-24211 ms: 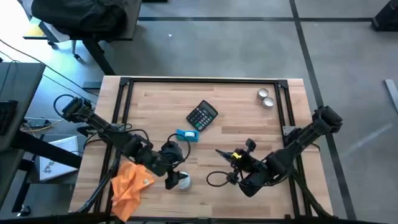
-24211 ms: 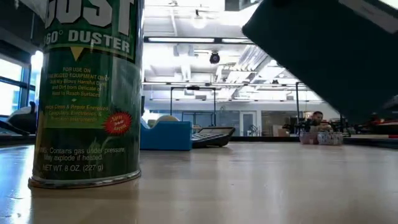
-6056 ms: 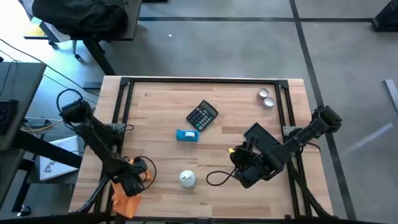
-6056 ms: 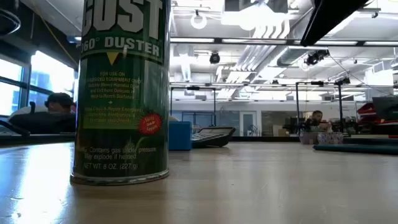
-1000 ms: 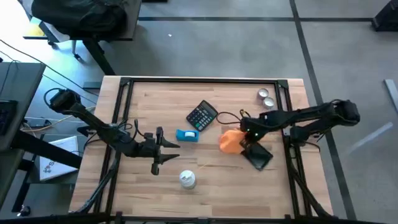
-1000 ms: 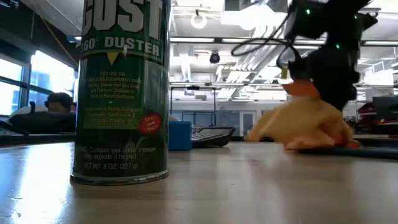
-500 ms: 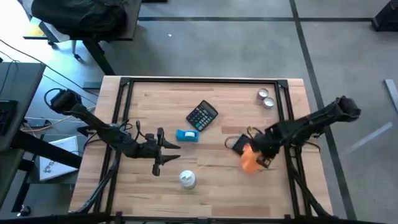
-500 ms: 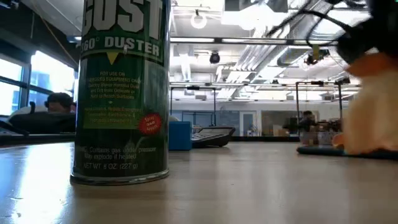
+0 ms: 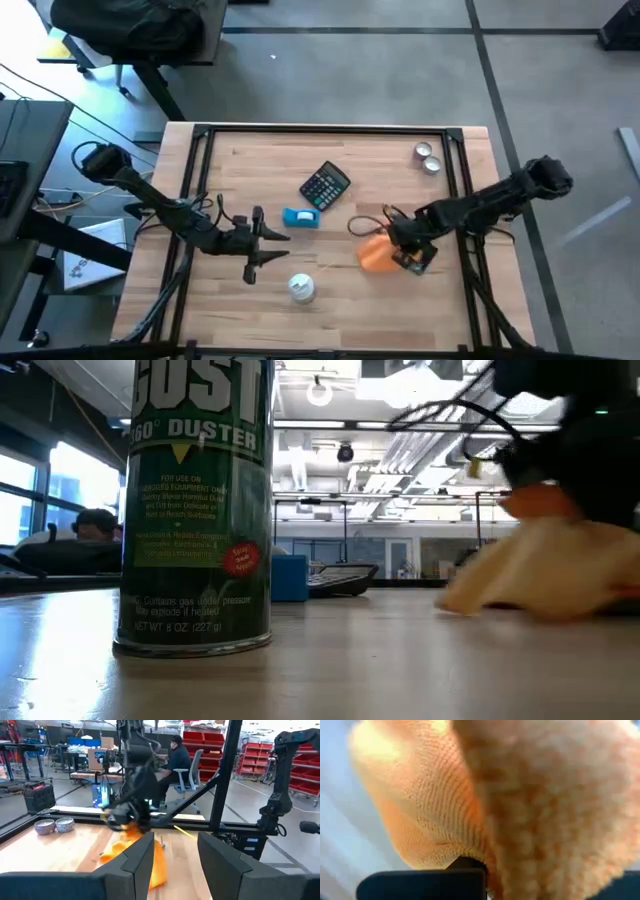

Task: Apply microfiber cloth
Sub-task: Wipe the front of the cellphone using microfiber cloth

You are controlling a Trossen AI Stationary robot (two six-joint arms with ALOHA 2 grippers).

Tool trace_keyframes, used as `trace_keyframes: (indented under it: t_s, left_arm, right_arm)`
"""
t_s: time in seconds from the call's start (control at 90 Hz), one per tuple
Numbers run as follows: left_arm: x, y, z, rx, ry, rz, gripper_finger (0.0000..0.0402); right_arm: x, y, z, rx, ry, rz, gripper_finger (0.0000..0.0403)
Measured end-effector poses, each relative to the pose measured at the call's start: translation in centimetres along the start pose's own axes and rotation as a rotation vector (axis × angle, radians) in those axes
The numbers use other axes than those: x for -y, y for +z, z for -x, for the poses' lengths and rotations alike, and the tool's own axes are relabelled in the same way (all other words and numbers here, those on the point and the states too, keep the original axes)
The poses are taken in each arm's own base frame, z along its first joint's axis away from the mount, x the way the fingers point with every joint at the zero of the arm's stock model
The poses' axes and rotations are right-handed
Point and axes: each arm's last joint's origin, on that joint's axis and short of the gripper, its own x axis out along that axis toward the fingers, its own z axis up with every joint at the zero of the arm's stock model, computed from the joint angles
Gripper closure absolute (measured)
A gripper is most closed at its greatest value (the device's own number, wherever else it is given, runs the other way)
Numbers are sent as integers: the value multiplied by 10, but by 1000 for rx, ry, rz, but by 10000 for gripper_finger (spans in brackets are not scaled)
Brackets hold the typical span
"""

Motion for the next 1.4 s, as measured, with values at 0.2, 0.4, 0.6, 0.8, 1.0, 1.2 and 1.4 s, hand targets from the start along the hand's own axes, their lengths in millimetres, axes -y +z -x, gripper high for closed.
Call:
trace_keyframes:
  t_s: [0.2,0.4,0.6,0.8,1.0,1.2,1.4]
  left_arm:
    - [0,0,0,-2,-6,-1,268]
    - [0,0,0,-2,-6,-1,268]
    - [0,0,0,-2,-7,-2,268]
    - [0,0,0,-2,-8,-2,268]
    - [0,0,0,-2,-8,-2,268]
    - [1,0,0,-4,-25,-2,268]
    - [1,0,0,-4,-24,-3,268]
  right_arm:
    - [14,24,6,144,-104,-10,403]
    - [12,22,6,73,-31,-15,403]
    - [-2,13,5,-14,97,39,403]
    - [-11,26,-3,95,135,102,403]
    - [2,41,-24,73,25,37,403]
    - [-4,49,-42,0,132,35,403]
    - [-1,42,-40,-17,51,21,403]
